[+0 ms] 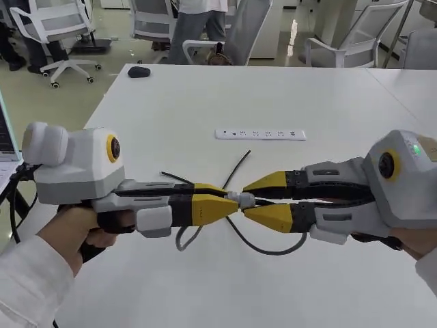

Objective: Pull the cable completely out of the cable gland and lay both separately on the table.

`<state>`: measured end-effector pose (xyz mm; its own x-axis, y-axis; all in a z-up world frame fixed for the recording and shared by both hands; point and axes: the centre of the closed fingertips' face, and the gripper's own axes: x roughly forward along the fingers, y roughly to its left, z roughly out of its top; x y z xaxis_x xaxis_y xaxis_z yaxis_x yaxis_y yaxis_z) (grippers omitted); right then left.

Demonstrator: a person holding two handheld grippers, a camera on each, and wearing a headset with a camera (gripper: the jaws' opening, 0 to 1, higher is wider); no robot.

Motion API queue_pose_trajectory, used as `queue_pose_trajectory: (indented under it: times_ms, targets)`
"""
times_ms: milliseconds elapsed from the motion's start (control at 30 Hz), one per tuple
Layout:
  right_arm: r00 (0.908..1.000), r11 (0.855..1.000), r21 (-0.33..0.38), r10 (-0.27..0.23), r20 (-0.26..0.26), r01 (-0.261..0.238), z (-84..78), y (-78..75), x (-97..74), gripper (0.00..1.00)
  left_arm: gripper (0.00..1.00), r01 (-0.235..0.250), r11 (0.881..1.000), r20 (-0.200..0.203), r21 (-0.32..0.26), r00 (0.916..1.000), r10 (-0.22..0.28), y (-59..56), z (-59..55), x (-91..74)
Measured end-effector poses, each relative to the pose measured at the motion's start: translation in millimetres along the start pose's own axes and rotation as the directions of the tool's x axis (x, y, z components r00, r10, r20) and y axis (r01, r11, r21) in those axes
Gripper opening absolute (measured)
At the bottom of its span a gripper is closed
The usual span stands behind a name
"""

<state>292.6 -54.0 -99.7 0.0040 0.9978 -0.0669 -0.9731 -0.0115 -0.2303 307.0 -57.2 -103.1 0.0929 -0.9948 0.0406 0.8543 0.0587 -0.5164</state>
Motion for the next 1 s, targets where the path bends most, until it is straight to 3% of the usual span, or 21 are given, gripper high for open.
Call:
queue_pose_trajectory:
  times_ms: [100, 200, 267, 333, 467, 700, 733, 767, 800, 867, 1000]
  targets:
    - [0.9998, 0.993, 0.113, -0.017, -0.009, 0.018, -2.7, -4.0, -0.5, 0.12, 0.15, -0.012, 1.0, 0.008, 0.015, 0.9999, 0.012, 1.8, 0.1, 0.2]
    - [0.9997, 0.976, 0.215, -0.014, -0.021, 0.018, -5.7, -6.4, -1.2, 0.13, 0.15, -0.02, 0.999, 0.013, 0.046, 0.9997, 0.02, 2.5, 1.3, -0.6]
    - [0.9988, 0.963, 0.268, -0.023, -0.044, 0.034, -10.6, -10.0, -3.9, 0.2, 0.15, -0.032, 0.996, 0.03, 0.082, 0.9991, 0.03, 2.5, 5.1, -2.7]
    - [0.9986, 0.963, 0.268, -0.03, -0.043, 0.041, -11.7, -12.3, -6.2, 0.23, 0.15, -0.041, 0.991, 0.047, 0.126, 0.9983, 0.036, 1.4, 8.8, -5.5]
    - [0.9987, 0.963, 0.264, -0.035, -0.037, 0.044, -10.4, -11.0, -8.9, 0.11, 0.15, -0.062, 0.977, 0.07, 0.205, 0.9964, 0.048, 0.0, 12.5, -9.7]
    - [0.9984, 0.968, 0.245, -0.043, -0.037, 0.051, -10.3, -11.0, -6.3, 0.04, 0.15, -0.085, 0.961, 0.076, 0.263, 0.9948, 0.068, -0.5, 11.9, -9.6]
    - [0.999, 0.969, 0.243, -0.034, -0.03, 0.04, -8.9, -8.8, -5.5, 0.03, 0.15, -0.092, 0.955, 0.082, 0.28, 0.994, 0.071, -0.3, 13.2, -9.9]
    - [0.9988, 0.969, 0.243, -0.04, -0.03, 0.046, -9.0, -9.7, -5.5, 0.03, 0.16, -0.099, 0.94, 0.085, 0.326, 0.9935, 0.075, 0.3, 14.4, -10.1]
    - [0.9989, 0.967, 0.249, -0.039, -0.028, 0.044, -9.1, -10.3, -6.0, 0.02, 0.16, -0.1, 0.938, 0.079, 0.333, 0.9938, 0.078, -0.1, 12.8, -9.2]
    - [0.9997, 0.958, 0.287, -0.018, -0.019, 0.023, -8.7, -7.7, -6.6, 0.02, 0.16, -0.088, 0.944, 0.059, 0.317, 0.9956, 0.073, -0.3, 10.0, -8.1]
    - [0.9997, 0.961, 0.274, -0.025, -0.002, 0.025, -5.4, -7.7, -8.4, 0.02, 0.17, -0.104, 0.942, 0.095, 0.318, 0.9924, 0.078, 2.1, 16.8, -7.2]
